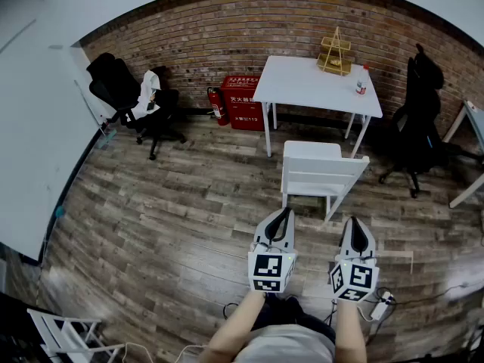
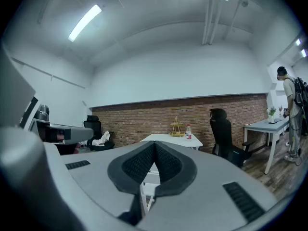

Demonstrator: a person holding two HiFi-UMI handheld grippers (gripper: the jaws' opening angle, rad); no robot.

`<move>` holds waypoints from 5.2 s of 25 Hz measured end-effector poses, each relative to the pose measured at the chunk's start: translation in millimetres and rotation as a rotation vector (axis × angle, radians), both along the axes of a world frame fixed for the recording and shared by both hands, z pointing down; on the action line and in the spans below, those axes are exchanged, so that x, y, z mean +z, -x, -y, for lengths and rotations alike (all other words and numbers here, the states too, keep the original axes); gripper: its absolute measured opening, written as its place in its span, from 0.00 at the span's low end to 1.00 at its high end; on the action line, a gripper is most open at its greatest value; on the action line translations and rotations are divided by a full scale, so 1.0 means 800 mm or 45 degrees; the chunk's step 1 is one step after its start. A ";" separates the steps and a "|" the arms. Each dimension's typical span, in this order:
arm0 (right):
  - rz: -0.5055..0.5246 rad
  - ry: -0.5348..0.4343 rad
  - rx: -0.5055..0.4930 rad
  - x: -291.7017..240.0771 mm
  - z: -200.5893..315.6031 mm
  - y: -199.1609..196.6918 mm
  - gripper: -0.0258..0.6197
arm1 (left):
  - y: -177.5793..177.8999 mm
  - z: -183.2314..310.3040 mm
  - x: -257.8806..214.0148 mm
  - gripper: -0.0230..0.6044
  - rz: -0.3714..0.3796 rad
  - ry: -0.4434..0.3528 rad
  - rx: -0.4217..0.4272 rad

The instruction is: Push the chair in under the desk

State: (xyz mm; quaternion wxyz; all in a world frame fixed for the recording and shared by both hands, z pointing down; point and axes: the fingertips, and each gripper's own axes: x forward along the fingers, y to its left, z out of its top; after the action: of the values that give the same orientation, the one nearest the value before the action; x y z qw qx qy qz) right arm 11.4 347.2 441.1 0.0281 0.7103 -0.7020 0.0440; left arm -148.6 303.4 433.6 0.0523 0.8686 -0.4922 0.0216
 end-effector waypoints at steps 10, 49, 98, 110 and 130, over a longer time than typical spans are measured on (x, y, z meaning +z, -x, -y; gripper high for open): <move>-0.005 0.003 -0.004 0.002 -0.001 0.004 0.06 | 0.003 -0.001 0.005 0.07 0.006 0.006 -0.004; 0.079 0.084 -0.024 0.048 0.033 -0.101 0.07 | -0.046 0.036 0.054 0.07 0.078 0.105 -0.082; -0.006 0.297 -0.017 0.120 0.302 -0.135 0.07 | -0.051 0.325 0.139 0.07 0.243 0.288 0.128; -0.040 0.385 -0.034 0.145 0.323 -0.205 0.11 | -0.074 0.340 0.172 0.11 0.350 0.344 0.151; 0.016 0.504 -0.301 0.194 0.355 -0.238 0.49 | -0.074 0.366 0.224 0.56 0.339 0.459 0.203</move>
State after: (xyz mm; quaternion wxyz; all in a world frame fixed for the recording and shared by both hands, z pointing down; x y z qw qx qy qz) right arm 201.5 63.3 595.9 0.1677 0.6034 -0.7582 0.1817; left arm -89.2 10.8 613.0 0.1393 0.8709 -0.4127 0.2276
